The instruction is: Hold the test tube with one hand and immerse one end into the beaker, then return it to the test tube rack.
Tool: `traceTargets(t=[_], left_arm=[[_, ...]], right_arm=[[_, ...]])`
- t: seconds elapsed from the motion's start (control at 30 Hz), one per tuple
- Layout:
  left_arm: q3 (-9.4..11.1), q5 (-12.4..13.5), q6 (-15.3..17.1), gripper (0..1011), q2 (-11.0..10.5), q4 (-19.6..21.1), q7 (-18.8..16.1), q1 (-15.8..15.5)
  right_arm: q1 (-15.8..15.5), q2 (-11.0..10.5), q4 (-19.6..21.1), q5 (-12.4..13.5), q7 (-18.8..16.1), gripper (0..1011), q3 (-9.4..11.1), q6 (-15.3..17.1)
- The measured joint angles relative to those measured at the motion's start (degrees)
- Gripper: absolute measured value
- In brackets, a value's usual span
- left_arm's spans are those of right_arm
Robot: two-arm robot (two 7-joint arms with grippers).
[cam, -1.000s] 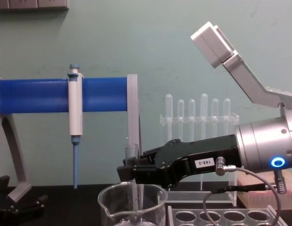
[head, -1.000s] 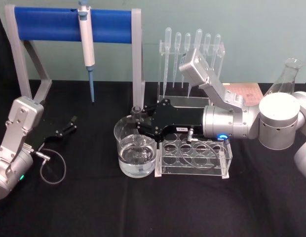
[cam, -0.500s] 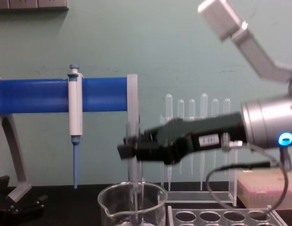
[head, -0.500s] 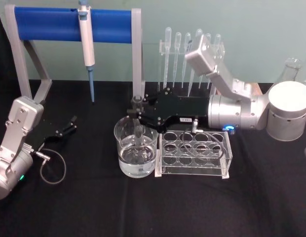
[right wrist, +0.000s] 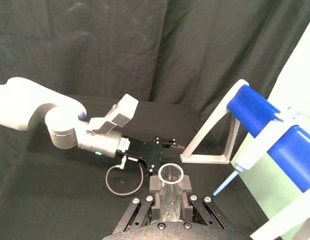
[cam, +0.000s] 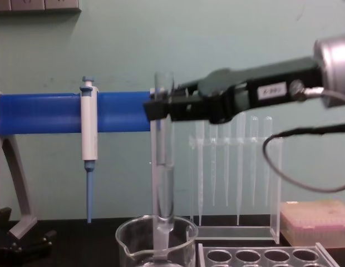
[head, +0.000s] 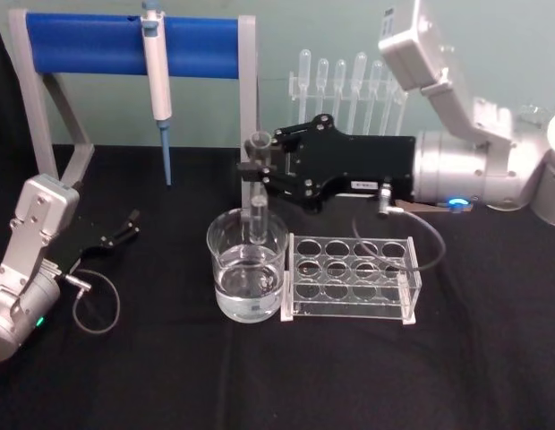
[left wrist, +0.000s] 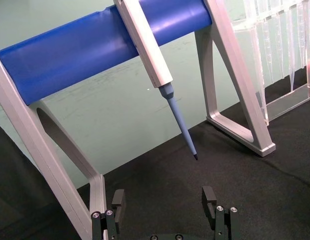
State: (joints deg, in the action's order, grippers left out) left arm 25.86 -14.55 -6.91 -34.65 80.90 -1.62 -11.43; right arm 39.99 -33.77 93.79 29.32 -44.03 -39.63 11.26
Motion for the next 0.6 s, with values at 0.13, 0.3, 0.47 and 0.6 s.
traceTargets(t=[0.13,0.3,0.47,0.6], left_arm=[[0.0,0.0,0.0,1000,0.0,0.0,0.0,0.0],[0.0,0.0,0.0,1000,0.0,0.0,0.0,0.0],[0.0,0.0,0.0,1000,0.0,0.0,0.0,0.0],[0.0,0.0,0.0,1000,0.0,0.0,0.0,0.0]], right_arm=[[0.0,-2.8,4.5,0.4,1.0,238,0.5,2.6],[-1.2,-5.5,8.8,1.6,2.4,238,1.5,4.4],[-4.1,-8.7,13.2,3.6,4.8,238,3.7,4.9],[-6.6,-10.4,15.1,5.1,6.6,238,5.3,4.9]])
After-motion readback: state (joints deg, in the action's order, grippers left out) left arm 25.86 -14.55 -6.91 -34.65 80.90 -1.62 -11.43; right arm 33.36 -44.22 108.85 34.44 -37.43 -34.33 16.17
